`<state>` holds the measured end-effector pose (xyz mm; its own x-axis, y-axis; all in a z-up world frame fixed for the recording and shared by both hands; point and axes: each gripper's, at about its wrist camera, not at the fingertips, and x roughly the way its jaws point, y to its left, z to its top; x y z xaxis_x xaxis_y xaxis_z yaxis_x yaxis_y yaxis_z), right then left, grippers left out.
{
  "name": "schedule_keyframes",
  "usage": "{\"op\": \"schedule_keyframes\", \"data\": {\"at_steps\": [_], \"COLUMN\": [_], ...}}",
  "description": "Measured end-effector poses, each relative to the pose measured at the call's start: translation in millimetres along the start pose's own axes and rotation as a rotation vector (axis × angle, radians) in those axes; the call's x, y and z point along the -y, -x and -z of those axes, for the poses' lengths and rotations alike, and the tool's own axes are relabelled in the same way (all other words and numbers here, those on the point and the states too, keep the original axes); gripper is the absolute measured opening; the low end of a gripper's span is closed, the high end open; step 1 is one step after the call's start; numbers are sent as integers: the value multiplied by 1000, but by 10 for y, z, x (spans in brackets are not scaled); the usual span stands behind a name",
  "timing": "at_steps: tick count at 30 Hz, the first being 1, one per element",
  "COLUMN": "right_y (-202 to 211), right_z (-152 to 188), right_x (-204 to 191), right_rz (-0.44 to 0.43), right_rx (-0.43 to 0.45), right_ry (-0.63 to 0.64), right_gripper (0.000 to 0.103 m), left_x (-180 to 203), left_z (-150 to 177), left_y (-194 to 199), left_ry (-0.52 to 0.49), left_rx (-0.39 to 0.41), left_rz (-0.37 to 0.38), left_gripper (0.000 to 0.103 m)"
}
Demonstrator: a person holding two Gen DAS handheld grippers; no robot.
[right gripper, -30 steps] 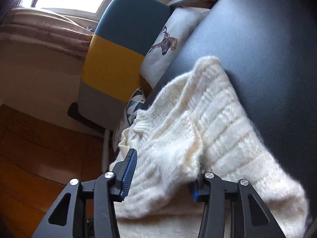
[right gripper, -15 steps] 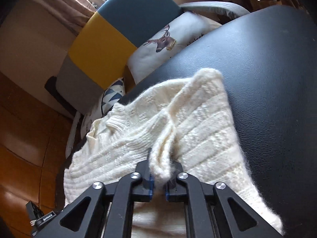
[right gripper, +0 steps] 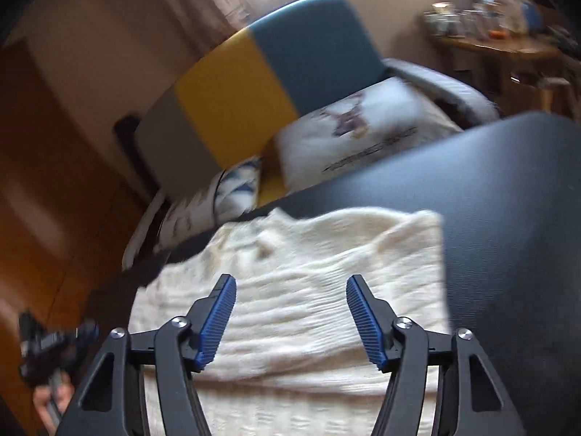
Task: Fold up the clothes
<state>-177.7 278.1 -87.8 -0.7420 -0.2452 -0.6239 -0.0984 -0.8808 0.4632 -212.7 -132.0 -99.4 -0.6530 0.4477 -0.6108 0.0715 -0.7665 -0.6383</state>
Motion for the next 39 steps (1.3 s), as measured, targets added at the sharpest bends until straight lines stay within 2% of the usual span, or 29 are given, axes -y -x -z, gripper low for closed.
{"op": "schedule_keyframes", "data": {"at_steps": [2,6,7,8,10,12,13,14,16,17,19,20,24,27,29,31,32,36,37,39], "right_y": [-192,-511,-520,-518,-468,-394,-391,-433,-646,-795,-1180,-1375,-2103,-2492,-2647,-2743,-2737,-2621,-2626,-2706], "right_z": [60,235,279,302,253,133,45,-50,-235,-307,-399,-432,-458,-343,-214,-103,-84,97,168,269], "right_x": [-137,-32,30,53,-4,-121,-221,-352,-704,-899,-1295,-1477,-1997,-2177,-2243,-2292,-2340,-2653,-2720,-2761], "right_rz": [2,117,123,126,109,17,-82,-200,-435,-531,-651,-676,-665,-657,-640,-659,-684,-897,-914,-883], "right_rx": [-60,-156,-147,-149,-173,-176,-190,-225,-328,-386,-517,-575,-767,-920,-1008,-1096,-1115,-1217,-1221,-1161], "right_ry": [48,65,70,83,117,135,133,125,107,103,101,115,199,250,299,322,337,368,377,388], "right_gripper": [65,62,56,53,54,61,70,87,103,103,103,103,103,103,103,103,103,103,103,103], "left_x": [91,-84,-150,-170,-175,-192,-196,-192,-166,-147,-109,-85,-81,-122,-174,-192,-199,-199,-195,-186], "left_z": [-27,195,243,261,278,330,369,426,523,555,617,623,682,648,645,650,654,680,683,689], "left_y": [-205,-556,-568,-515,-371,-190,-118,-82,-80,-56,-46,-59,3,-68,-122,-135,-140,-115,-107,-91], "left_ry": [-42,-78,-72,-75,-73,-70,-77,-95,-148,-171,-213,-232,-266,-267,-252,-248,-247,-250,-252,-255], "left_rx": [-44,-117,-104,-76,-48,1,20,22,16,17,25,36,60,26,3,-4,-8,-9,-7,-5], "left_rz": [-1,-157,-165,-147,-121,-90,-73,-62,-65,-72,-89,-95,-88,-90,-82,-76,-74,-85,-89,-97], "left_gripper": [12,11,9,9,10,14,16,17,17,17,17,18,19,21,21,21,21,21,21,21]}}
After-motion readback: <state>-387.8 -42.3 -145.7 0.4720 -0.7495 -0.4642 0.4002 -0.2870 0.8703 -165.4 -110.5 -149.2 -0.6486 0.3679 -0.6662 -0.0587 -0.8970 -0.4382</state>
